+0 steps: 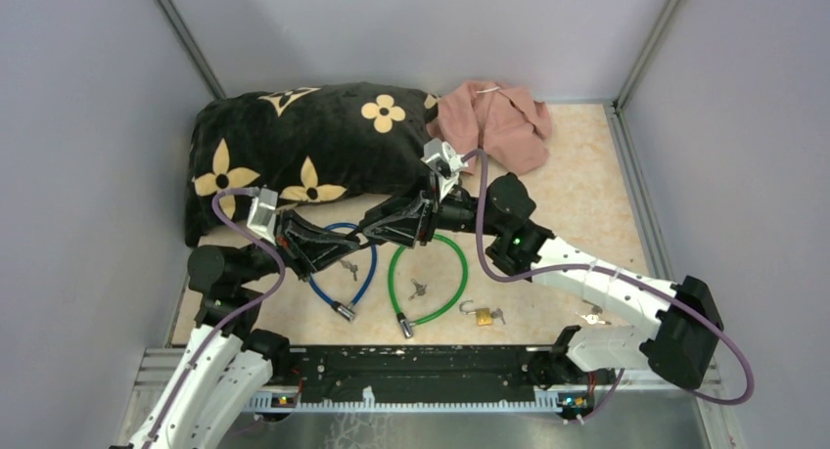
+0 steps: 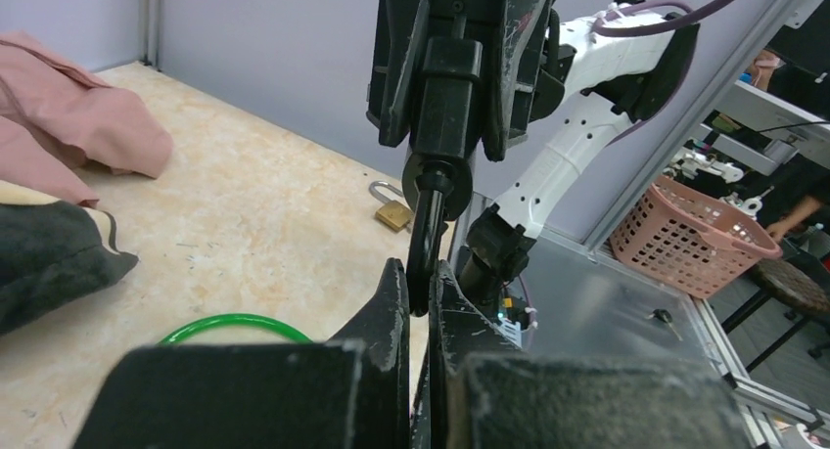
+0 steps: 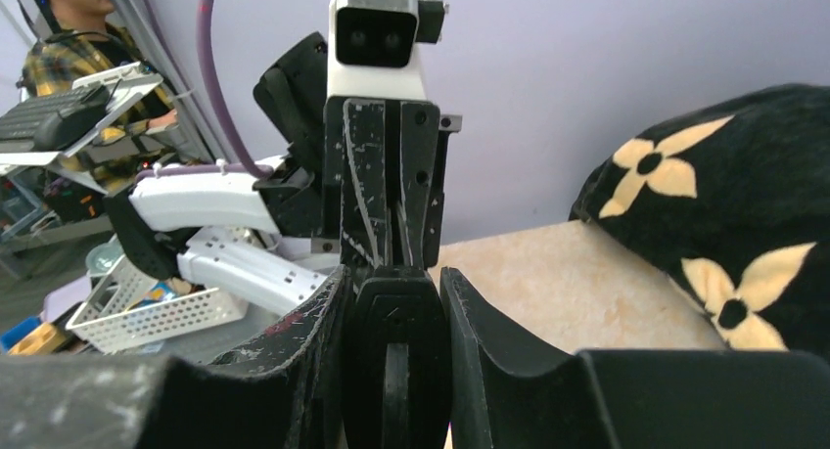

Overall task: Lock with the key
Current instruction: Lock the lock.

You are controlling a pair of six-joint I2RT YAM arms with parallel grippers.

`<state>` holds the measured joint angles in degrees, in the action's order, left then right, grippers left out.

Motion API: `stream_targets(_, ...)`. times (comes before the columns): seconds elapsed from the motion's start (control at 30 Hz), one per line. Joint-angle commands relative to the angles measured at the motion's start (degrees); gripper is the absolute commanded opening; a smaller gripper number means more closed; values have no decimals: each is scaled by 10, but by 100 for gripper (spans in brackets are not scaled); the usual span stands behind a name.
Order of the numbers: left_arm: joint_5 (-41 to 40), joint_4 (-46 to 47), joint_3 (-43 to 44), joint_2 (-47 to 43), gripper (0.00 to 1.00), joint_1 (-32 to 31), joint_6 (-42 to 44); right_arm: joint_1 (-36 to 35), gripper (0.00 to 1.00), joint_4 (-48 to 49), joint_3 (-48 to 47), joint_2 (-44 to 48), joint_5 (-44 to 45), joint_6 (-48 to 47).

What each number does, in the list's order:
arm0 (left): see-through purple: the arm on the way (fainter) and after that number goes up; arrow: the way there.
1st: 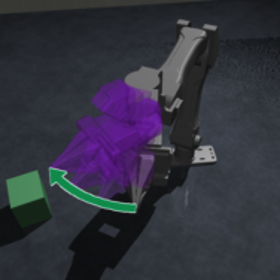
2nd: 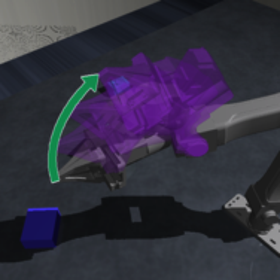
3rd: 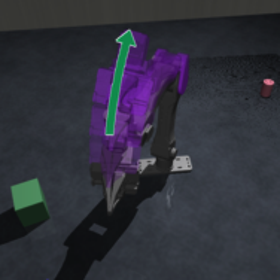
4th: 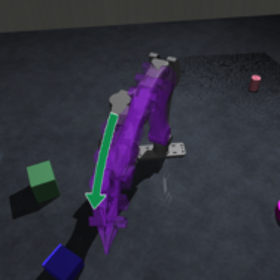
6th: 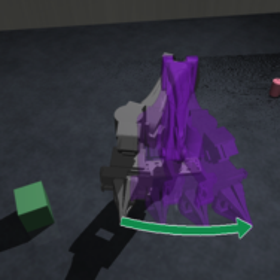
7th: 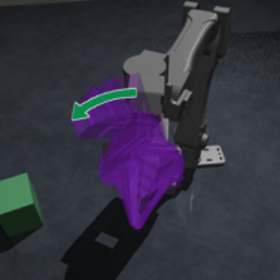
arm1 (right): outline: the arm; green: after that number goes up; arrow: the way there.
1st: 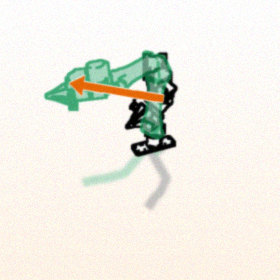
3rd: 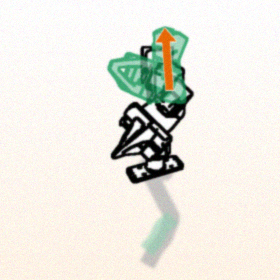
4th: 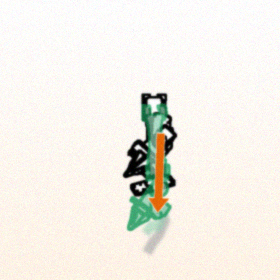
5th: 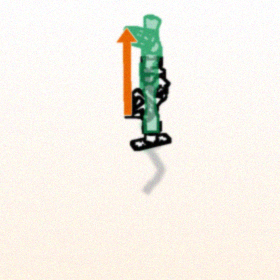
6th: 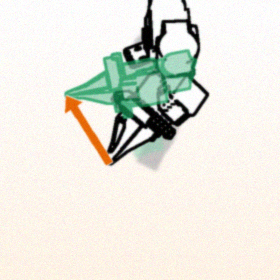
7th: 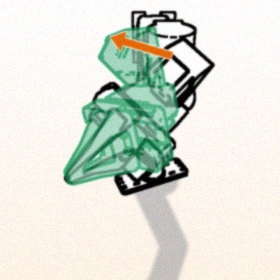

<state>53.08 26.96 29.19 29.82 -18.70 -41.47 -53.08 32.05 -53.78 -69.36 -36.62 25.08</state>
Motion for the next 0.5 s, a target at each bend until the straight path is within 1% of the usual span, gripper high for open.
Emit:
stream_targets(0.0,-46,41,23,16,0,-14,21,-49,0,-11,15,-74,-38,-7)
stream_targets(0.1,-47,22,40,11,0,3,36,-33,0,-31,36,-63,-53,-18)
stream_targets(0.23,-54,1,47,5,0,12,49,-5,0,-96,58,-23,-55,-43)
stream_targets(0.33,-53,12,44,8,0,17,39,-1,0,-149,58,6,-38,-68)
stream_targets(0.4,-48,24,40,14,0,17,31,-1,0,-146,58,10,-37,-63)
stream_targets(0.47,-42,16,37,19,0,17,40,-2,0,-121,57,8,-40,-53)
